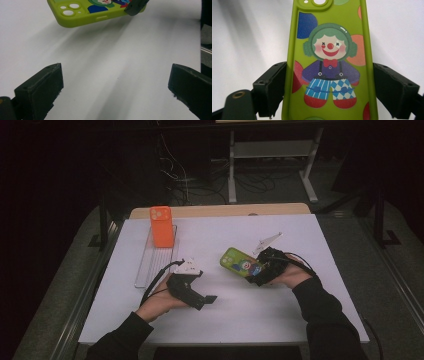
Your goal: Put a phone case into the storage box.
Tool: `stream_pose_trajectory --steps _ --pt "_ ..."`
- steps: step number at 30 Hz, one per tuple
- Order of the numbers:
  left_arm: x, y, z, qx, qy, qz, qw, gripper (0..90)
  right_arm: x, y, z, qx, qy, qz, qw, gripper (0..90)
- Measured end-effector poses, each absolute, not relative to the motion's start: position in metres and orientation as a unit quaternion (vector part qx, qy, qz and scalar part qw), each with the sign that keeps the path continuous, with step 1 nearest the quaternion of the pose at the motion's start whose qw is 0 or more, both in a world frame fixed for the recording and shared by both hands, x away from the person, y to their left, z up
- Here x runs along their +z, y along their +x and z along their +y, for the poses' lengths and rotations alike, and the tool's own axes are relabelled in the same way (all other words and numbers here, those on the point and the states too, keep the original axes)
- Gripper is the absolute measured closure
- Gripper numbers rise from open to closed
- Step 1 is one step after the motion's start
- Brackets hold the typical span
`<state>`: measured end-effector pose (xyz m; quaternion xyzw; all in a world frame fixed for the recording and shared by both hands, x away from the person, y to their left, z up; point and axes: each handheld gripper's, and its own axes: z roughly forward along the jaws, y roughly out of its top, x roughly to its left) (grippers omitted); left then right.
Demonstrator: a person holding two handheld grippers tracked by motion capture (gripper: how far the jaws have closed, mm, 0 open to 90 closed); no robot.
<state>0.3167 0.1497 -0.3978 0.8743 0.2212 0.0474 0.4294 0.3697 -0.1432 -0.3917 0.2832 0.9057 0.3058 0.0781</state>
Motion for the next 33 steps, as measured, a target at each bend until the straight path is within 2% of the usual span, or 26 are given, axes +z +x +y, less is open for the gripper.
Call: stream_pose_trajectory --steps 16,25,33 --pt "-0.369 0.344 0.131 0.023 0.887 0.159 0.434 0.0 -0.376 0.379 -0.159 0.307 0.194 0.930 0.057 15.0" --pt "-0.366 0.348 0.122 0.013 0.896 0.108 0.431 0.0 -0.381 0.374 -0.156 0.294 0.166 0.940 0.040 15.0" --pt "-0.364 0.348 0.127 0.015 0.898 0.095 0.430 0.0 -0.380 0.364 -0.145 0.292 0.129 0.947 0.026 15.0"
